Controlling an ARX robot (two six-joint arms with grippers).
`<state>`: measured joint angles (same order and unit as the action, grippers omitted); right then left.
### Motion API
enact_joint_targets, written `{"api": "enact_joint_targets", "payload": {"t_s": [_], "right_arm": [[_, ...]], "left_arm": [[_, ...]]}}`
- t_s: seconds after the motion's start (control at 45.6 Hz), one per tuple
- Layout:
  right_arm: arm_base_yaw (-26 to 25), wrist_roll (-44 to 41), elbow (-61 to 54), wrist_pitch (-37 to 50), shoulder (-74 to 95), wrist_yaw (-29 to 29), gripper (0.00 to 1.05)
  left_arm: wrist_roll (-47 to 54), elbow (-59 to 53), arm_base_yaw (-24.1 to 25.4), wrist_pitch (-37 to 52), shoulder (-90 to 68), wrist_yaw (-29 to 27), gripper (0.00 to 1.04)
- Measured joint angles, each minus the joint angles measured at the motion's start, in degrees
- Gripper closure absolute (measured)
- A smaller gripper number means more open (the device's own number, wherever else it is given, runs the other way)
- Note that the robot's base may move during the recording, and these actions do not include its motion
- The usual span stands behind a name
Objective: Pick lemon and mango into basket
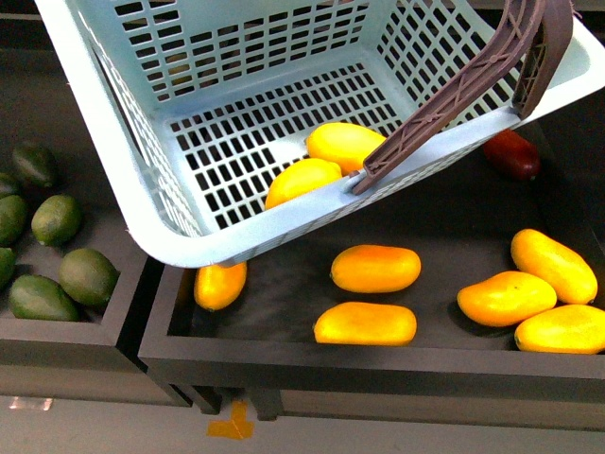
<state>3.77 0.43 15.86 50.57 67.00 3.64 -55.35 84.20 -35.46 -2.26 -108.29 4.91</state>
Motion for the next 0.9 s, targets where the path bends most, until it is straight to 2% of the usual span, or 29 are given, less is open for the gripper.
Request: {"api": "enact_joint_targets", "payload": {"t_s": [0.088,0.197,0.526,0.614,0.899], "right_arm": [[-1.9,0.0,-1.9,-0.2,-2.1,-3.0,1.03],[-3.5,-0.1,-4.6,-1.1,-5.7,-3.3,1.03],[-3.6,-0.1,-11.4,-8.4,-19.8,-3.5,1.03],[-3.6,-0.1,-13.7,-6.5,-21.0,-3.5,1.03],[-3.7,-0.1,-14.8,-15.4,-30.9,-3.5,1.03]], "left_arm": [[0.0,0.0,0.0,0.0,0.0,0.0,0.76],[0.0,0.0,0.0,0.0,0.0,0.0,0.76],[0.0,0.0,0.0,0.0,0.0,0.0,0.76],[0.0,0.0,0.0,0.0,0.0,0.1,0.76],[0.0,0.0,0.0,0.0,0.0,-0.2,0.76]]}}
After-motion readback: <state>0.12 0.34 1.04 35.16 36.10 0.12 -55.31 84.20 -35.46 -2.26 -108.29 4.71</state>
